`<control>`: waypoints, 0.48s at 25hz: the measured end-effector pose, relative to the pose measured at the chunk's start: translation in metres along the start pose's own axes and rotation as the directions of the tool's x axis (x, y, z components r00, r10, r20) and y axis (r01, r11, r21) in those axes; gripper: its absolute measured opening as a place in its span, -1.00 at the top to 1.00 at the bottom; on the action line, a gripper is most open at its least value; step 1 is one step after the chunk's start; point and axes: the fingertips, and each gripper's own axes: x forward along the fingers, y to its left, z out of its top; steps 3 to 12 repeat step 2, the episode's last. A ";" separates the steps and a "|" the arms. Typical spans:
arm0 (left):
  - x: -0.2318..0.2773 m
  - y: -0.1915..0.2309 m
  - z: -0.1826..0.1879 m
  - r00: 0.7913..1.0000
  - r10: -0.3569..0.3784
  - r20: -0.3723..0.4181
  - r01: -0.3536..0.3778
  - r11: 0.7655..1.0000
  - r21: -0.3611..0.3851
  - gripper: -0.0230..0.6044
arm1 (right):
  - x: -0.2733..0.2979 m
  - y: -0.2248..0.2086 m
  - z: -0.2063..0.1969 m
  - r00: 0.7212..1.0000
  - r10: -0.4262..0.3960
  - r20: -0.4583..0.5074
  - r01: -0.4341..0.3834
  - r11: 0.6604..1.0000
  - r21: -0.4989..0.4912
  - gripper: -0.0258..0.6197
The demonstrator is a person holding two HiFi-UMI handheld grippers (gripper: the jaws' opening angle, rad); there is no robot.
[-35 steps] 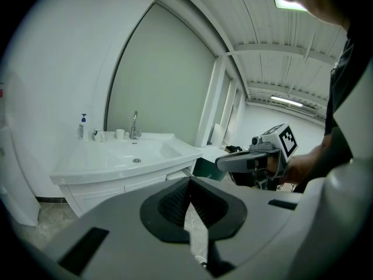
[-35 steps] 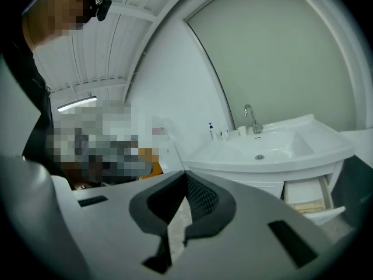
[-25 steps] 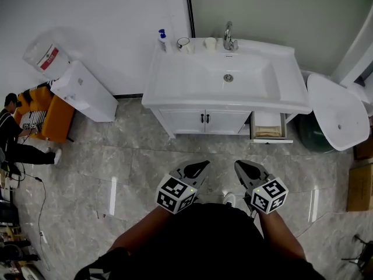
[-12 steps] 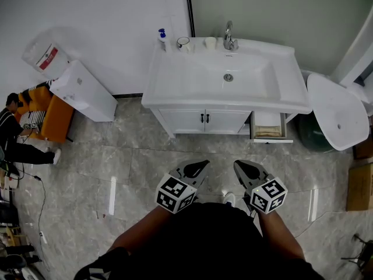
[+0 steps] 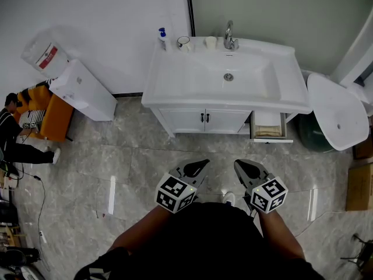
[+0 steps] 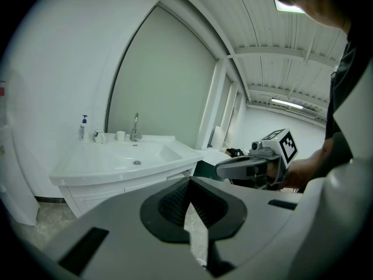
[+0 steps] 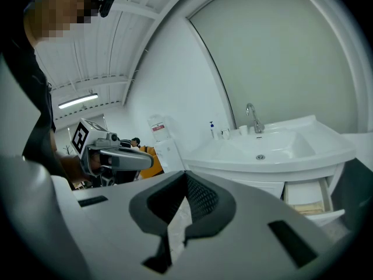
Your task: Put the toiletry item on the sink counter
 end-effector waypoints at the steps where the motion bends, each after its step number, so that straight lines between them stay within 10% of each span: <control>1: 0.000 0.000 0.000 1.000 0.001 0.000 -0.001 1.000 0.000 0.93 | 0.000 0.000 0.000 1.000 0.000 0.000 0.000 1.000 -0.001 0.91; 12: 0.000 0.001 0.000 1.000 0.001 0.000 -0.001 1.000 0.000 0.93 | 0.001 0.000 0.001 1.000 0.000 0.000 0.000 1.000 -0.001 0.91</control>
